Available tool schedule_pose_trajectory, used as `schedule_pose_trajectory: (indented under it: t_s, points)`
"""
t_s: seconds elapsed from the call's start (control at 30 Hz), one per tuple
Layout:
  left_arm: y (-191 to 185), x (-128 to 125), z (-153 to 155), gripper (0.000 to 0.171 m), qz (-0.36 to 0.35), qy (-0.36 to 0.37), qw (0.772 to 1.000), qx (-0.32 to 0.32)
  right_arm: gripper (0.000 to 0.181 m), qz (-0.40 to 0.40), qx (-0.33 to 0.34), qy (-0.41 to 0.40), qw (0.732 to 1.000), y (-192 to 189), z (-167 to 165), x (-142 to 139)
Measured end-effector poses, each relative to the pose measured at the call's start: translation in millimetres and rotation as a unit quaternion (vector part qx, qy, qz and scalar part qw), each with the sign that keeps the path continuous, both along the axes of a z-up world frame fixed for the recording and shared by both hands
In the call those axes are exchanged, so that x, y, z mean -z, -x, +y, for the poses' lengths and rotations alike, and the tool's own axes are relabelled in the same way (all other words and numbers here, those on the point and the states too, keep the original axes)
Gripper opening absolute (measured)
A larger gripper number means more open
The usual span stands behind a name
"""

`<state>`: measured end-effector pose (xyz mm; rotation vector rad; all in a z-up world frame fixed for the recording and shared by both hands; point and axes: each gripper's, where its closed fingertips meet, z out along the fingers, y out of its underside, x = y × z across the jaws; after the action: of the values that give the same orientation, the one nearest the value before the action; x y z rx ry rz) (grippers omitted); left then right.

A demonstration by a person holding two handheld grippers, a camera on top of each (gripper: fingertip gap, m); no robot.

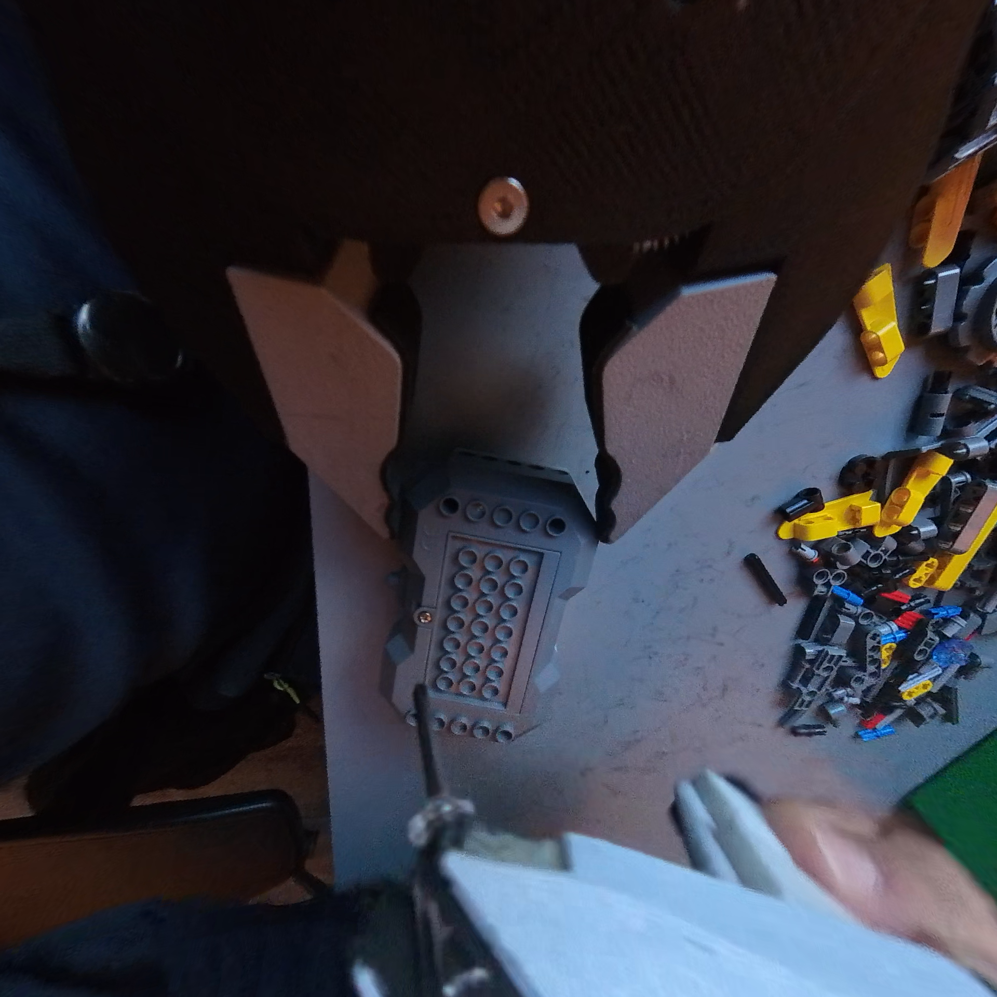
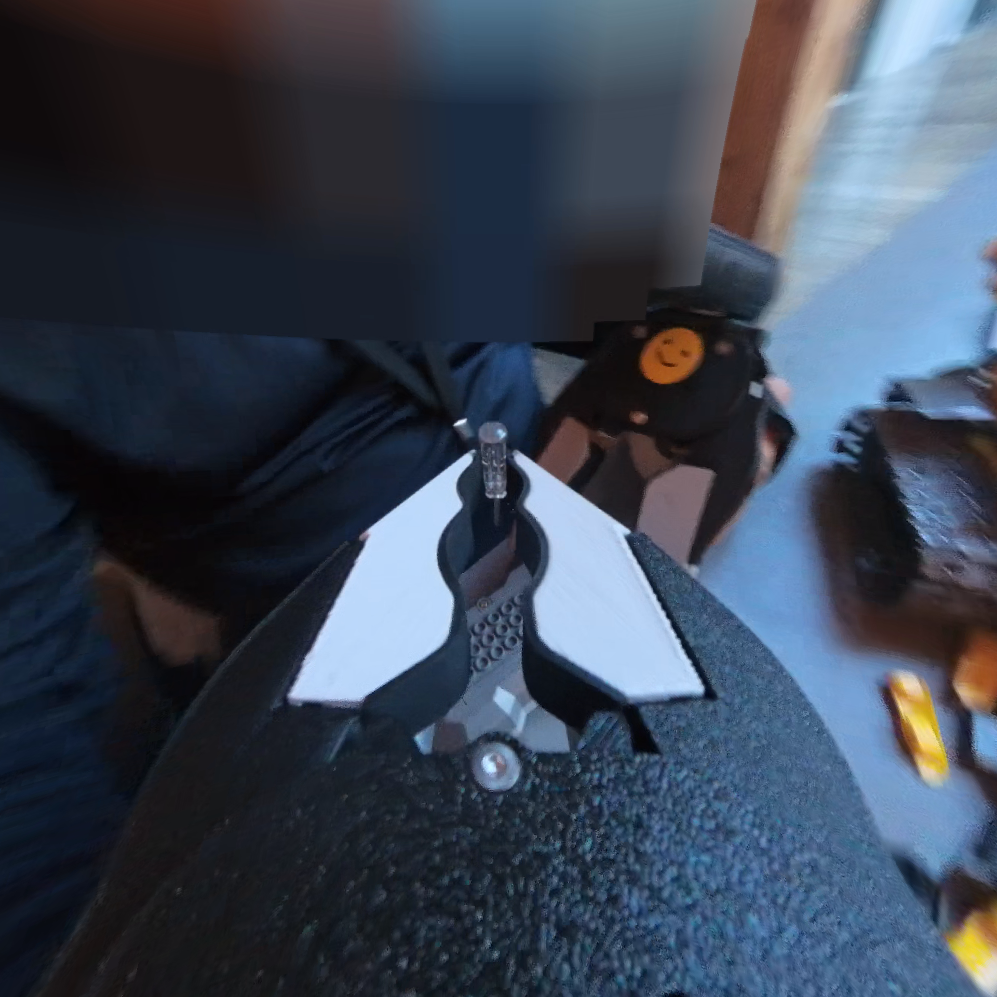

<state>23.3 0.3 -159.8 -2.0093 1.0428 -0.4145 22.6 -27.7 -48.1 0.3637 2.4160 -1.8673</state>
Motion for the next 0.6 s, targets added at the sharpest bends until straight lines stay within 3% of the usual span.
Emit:
schedule_pose_trajectory:
  t_s: [0.1,0.27,0.43,0.6]
  points:
    - [0.4,-0.1,0.5,0.069,0.003,-0.003,1.0,-0.002,0.007,-0.031,0.188,0.028,0.981,5.9,6.4,-3.4]
    - [1.6,0.0,2.1,0.069,0.008,-0.01,1.0,-0.009,0.007,-0.024,0.437,-0.01,0.899,-3.7,23.9,27.0]
    - [2.8,0.3,3.6,0.069,0.009,-0.009,1.0,-0.016,0.008,-0.005,0.512,-0.042,0.858,-15.4,18.6,37.0]
    - [2.8,0.3,3.5,0.068,0.01,-0.01,1.0,-0.016,0.007,-0.012,0.537,-0.026,0.843,-16.4,22.3,46.4]
